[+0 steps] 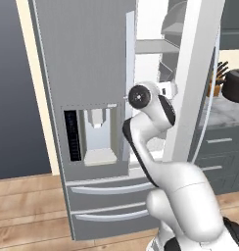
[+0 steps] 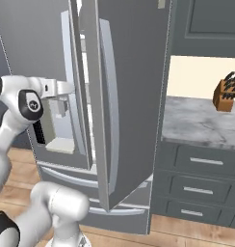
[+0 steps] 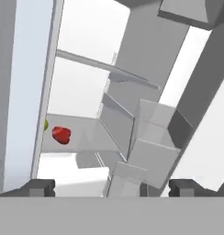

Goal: Open the fridge, remove the pear, lime, and steak, and place them on any counter.

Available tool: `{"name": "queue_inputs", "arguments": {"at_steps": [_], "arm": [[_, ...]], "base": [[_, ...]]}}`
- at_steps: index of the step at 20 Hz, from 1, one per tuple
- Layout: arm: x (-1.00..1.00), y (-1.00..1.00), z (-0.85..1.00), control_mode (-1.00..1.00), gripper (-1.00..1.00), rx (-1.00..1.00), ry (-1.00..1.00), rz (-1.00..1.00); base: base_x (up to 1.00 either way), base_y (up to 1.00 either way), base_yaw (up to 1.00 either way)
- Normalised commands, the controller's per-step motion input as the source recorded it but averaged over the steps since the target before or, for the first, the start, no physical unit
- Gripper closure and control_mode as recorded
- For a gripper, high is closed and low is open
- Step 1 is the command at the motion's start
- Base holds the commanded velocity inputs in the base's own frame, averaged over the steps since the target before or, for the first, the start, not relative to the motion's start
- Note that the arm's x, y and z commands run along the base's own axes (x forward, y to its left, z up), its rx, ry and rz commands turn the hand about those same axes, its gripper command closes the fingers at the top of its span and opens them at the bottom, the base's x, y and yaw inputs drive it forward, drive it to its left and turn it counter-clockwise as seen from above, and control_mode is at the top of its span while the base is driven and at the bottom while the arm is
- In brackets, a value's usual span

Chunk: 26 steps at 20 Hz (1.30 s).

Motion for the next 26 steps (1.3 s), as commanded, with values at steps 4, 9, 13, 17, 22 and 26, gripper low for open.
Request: {"name": "queue_inputs", "arguments": {"at_steps": [4, 9, 13, 17, 22, 26], "arm": [[1.00, 0.24, -0.14, -1.00, -1.00, -0.16, 0.26, -0.11], [1.00, -0.17, -0.39, -1.00, -1.00, -0.05, 0.22, -0.07], [1.00, -0.37, -0.31, -1.00, -1.00, -0.01, 0.14, -0.01], [0.42, -0.83, -0.27, -1.00, -1.00, 0.00, 0.04, -0.03], [-0.33, -1.00, -0.35, -1.00, -1.00, 0.00, -0.05, -0.02], [-0.80, -1.00, -0.40, -1.00, -1.00, 0.00, -0.08, -0.02]], "base": [[0.00, 0.00, 0.00], [0.00, 0.00, 0.00], [0.00, 0.00, 0.00], [0.00, 0.00, 0.00], [0.00, 0.00, 0.00], [0.00, 0.00, 0.00]]}}
